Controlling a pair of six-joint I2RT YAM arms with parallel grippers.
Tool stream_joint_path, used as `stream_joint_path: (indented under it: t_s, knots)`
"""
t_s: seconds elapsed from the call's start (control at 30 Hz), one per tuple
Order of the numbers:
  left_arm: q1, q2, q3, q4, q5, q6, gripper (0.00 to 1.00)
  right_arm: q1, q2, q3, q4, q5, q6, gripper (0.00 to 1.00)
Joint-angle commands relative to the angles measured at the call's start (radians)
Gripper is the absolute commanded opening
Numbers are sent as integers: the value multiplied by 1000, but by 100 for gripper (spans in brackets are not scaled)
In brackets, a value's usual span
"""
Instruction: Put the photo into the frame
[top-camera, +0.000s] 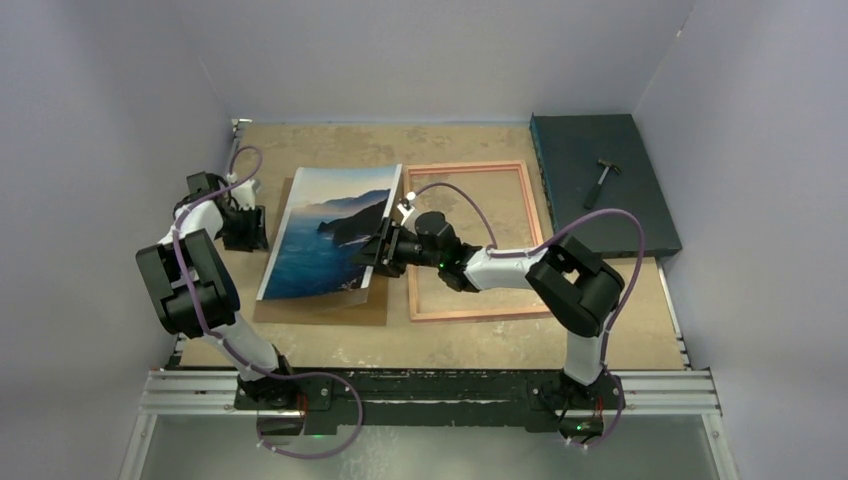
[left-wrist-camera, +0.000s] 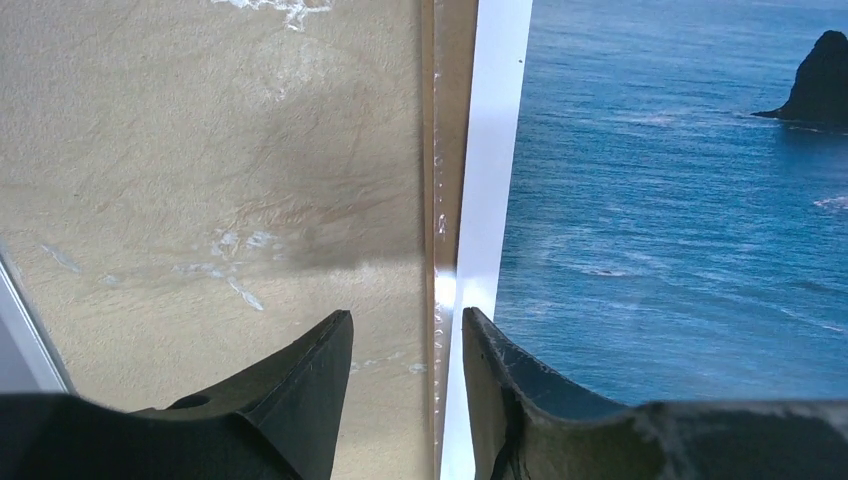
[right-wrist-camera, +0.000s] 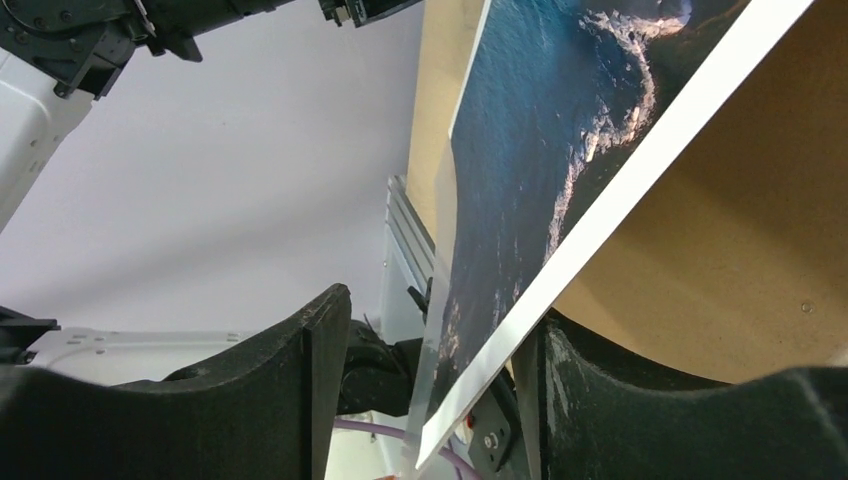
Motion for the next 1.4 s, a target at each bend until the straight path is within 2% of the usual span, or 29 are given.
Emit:
stream_joint_path:
  t_s: [0.0, 0.23, 0.6, 0.87, 1.17, 1.27, 1.37]
  knots:
    - [7, -19, -10, 13, -32, 25, 43, -3, 6, -5, 64, -43, 28, 59]
    - [35, 6, -12, 74, -124, 39, 43, -23, -35, -24, 36, -38, 11, 52]
    - [37, 9, 4, 65, -112, 39, 43, -36, -76, -32, 5, -44, -6, 47]
    - [32, -6, 15, 20, -34, 27, 45, -39, -153, 41, -173, -5, -111, 47]
    - [-28, 22, -98, 67, -57, 32, 44, -40, -89, -2, -109, -23, -76, 44]
    - [-30, 28, -114, 78, -59, 31, 42, -39, -87, -26, -95, -18, -70, 45]
    - [-39, 24, -132, 81, -57, 37, 38, -40, -87, -46, -86, -3, -67, 52]
